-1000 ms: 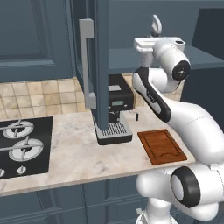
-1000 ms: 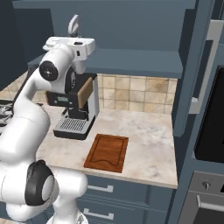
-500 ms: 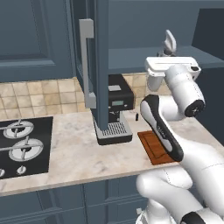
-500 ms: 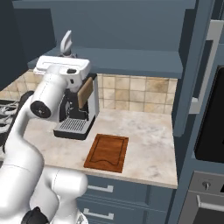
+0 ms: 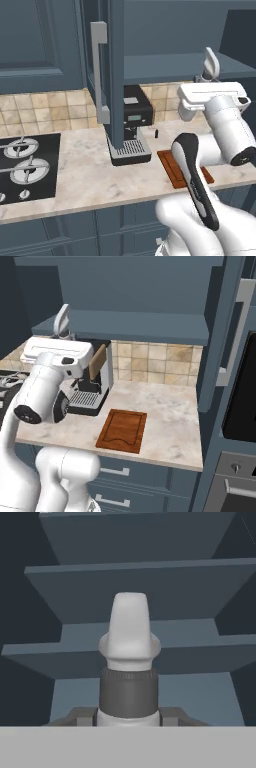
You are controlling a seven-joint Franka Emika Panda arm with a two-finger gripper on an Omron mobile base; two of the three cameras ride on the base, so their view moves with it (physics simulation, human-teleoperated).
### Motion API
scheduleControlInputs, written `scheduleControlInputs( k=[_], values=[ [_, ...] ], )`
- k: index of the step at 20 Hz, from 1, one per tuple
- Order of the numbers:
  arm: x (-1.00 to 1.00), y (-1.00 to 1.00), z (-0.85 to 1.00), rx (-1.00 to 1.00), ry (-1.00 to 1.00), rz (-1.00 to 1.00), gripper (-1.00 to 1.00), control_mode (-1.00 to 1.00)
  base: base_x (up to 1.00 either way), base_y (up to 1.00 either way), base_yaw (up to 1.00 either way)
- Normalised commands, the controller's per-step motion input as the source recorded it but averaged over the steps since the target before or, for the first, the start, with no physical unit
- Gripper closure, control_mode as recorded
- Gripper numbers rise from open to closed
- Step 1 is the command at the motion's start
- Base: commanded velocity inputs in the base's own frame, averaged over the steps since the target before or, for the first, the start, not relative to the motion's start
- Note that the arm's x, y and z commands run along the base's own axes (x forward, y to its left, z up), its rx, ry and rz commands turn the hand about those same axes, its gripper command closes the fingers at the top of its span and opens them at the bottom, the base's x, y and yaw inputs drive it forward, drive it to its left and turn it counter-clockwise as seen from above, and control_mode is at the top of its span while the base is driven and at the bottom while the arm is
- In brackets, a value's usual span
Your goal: Grab the spray bottle from the cabinet, then place it next to the cutting board for sanitizing. Then grab the dish brush from the countertop next to the sink and place it next to the cutting board.
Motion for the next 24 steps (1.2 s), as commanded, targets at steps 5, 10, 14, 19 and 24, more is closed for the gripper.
scheduleControlInputs(
  k=[5, 10, 14, 19, 24],
  values=[
    [-1.0, 0.0, -0.32, 0.0, 0.03, 0.0, 1.0, -1.0, 0.0, 0.0, 0.0],
    [-0.87, 0.0, -0.49, -0.01, 0.11, 0.0, 1.0, -1.0, 0.0, 0.0, 0.0],
    [-0.72, 0.0, -0.64, -0.01, 0.15, 0.0, 1.0, -1.0, 0.0, 0.0, 0.0],
    [-0.64, 0.0, -0.64, 0.0, 0.13, 0.0, 1.0, -1.0, 0.0, 0.0, 0.0],
    [-0.31, 0.05, -0.86, 0.0, 0.04, 0.0, 1.0, -1.0, 0.0, 0.0, 0.0]
  ],
)
